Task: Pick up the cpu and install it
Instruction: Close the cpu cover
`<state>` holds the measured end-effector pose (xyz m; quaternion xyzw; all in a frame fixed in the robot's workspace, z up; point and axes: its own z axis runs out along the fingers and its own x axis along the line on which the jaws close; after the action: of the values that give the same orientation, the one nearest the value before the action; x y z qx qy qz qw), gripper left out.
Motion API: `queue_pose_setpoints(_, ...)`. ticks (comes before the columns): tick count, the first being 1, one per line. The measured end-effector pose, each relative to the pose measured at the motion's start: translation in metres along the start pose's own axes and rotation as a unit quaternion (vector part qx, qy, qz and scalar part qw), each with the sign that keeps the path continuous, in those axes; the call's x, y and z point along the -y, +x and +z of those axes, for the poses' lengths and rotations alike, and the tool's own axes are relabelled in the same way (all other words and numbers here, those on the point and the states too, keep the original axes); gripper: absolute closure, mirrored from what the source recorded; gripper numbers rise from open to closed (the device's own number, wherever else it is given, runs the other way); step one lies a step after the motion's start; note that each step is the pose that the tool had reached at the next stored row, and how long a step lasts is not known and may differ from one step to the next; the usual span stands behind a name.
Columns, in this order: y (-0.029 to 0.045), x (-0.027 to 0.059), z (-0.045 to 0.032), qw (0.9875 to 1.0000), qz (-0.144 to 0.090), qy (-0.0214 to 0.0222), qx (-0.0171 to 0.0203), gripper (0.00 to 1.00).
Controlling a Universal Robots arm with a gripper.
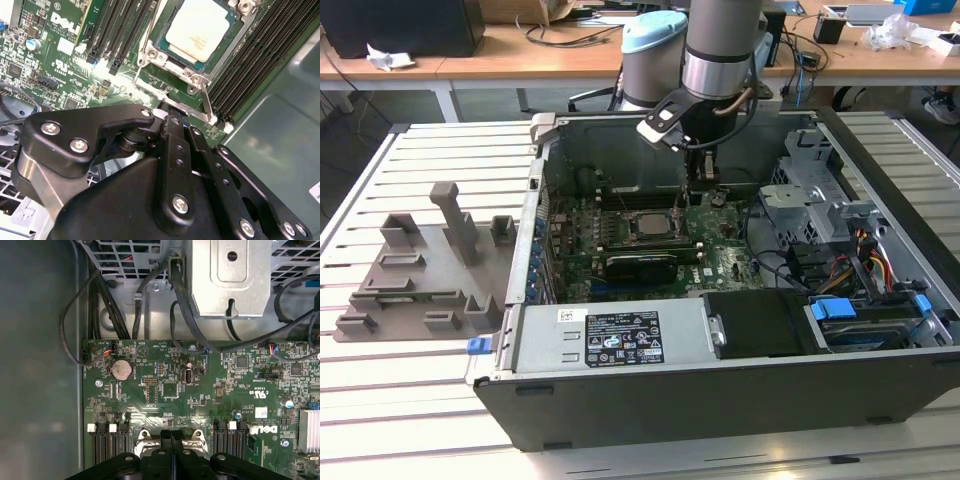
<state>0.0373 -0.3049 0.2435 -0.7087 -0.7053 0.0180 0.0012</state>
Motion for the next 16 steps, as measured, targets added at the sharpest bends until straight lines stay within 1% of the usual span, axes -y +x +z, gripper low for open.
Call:
queue_pose_setpoints(10, 0.0000, 0.0076, 0.0002, 1.0000, 0.000, 0.0000, 0.0000, 0.89)
queue_pose_setpoints(14, 0.0000, 0.0117, 0.0004, 1.0000, 0.000, 0.0000, 0.0000, 0.89)
queue_pose_setpoints(16, -0.0001, 0.0155, 0.0005, 1.0000, 0.000, 0.0000, 0.0000, 0.89)
